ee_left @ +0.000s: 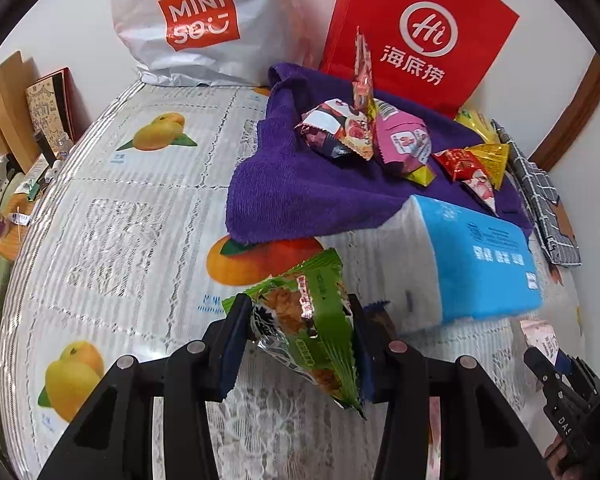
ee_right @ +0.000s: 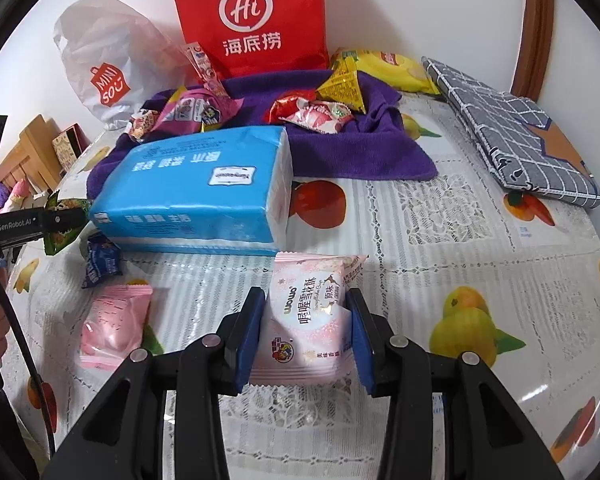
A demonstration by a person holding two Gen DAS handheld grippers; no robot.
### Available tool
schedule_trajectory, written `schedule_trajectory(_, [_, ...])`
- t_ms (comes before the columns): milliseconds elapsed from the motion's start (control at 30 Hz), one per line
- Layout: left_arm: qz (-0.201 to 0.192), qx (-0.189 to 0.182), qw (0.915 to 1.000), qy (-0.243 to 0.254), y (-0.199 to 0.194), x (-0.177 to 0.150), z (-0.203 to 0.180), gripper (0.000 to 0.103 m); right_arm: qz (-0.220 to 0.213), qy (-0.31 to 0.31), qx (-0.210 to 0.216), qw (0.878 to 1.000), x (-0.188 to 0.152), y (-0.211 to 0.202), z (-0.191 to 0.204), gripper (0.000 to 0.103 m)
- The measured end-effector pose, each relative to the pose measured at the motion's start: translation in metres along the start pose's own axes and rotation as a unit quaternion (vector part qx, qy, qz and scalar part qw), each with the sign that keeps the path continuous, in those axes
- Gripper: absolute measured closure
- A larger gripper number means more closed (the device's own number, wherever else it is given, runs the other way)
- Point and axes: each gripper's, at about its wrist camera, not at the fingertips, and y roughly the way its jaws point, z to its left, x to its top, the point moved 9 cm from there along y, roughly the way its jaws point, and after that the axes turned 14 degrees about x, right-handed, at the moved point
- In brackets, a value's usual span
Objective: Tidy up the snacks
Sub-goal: 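Grasp the green chip bag with the left tool while the right tool holds the pastry packet, then carry the green chip bag with the left tool while the right tool carries the pastry packet to the towel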
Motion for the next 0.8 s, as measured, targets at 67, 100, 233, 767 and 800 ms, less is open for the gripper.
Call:
schedule_trajectory(67, [-0.005,0.0,1.0,0.001,-0.006,-0.004,0.001,0.059,-0.003,-0.002,0.0,1.0,0.0,-0.004,0.003,0.062])
schedule_trajectory(100, [-0.006,-0.001,1.0,0.001,-0.009,-0.005,0.002,0.059,-0.005,-0.002,-0.001,1.0,0.0,-0.006,0.005,0.062])
schedule_trajectory(233, [-0.013,-0.005,0.9999,0.002,-0.021,-0.013,0.003,0.059,-0.01,-0.001,-0.001,1.0,-0.001,-0.013,0.009,0.062])
schedule_trajectory(767, [-0.042,-0.028,0.9988,0.004,-0.074,-0.027,-0.004,0.059,-0.049,-0.002,-0.013,0.999,0.024,-0.056,0.021,0.062])
schedule_trajectory(800, [-0.044,-0.029,0.9986,0.006,-0.078,-0.027,-0.006,0.059,-0.051,-0.001,-0.014,0.999,0.027,-0.058,0.022,0.062])
